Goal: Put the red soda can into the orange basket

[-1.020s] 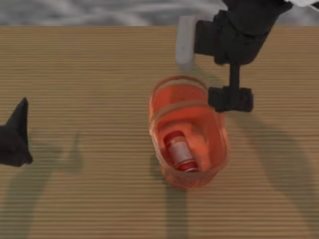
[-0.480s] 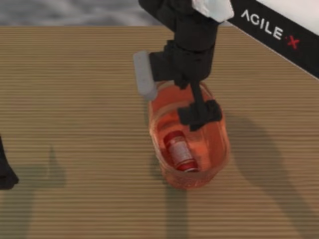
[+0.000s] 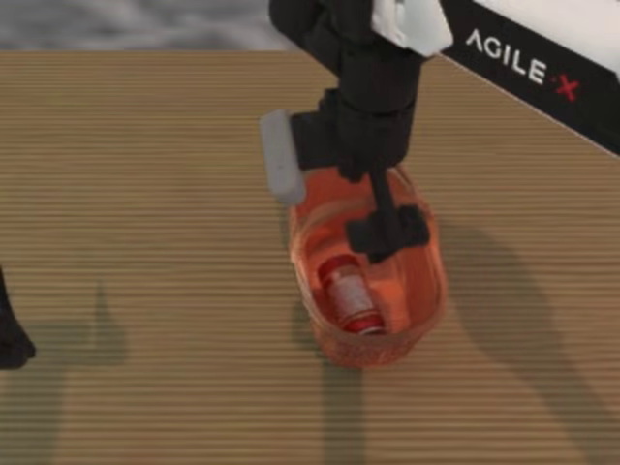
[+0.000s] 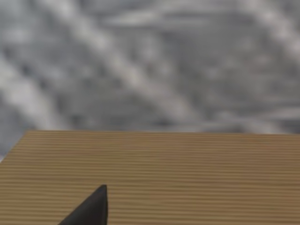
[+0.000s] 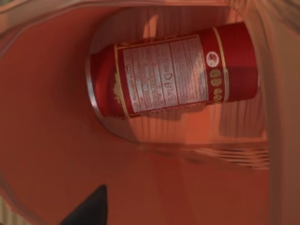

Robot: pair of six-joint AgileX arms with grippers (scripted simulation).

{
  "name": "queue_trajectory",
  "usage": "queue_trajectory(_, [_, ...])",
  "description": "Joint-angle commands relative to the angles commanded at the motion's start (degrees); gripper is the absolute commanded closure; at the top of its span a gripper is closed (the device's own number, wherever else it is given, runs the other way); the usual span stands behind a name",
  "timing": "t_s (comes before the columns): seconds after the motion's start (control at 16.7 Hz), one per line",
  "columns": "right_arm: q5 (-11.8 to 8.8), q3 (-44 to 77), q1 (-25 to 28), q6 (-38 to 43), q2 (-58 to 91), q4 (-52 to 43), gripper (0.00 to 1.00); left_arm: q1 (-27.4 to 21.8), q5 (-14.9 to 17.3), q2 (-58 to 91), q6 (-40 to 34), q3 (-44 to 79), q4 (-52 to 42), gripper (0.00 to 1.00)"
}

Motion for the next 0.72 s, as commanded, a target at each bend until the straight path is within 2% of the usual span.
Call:
queue_trajectory(0.36, [0.0,-2.4,0.1,0.0,-0.4,2.1,0.00,0.0,0.0,0.0,0.0,0.0,0.0,0.00])
queue_trajectory(0.72, [0.0,-2.4,0.1,0.0,-0.4,2.1,0.45,0.0,0.0,0.0,0.0,0.0,0.0,0.00])
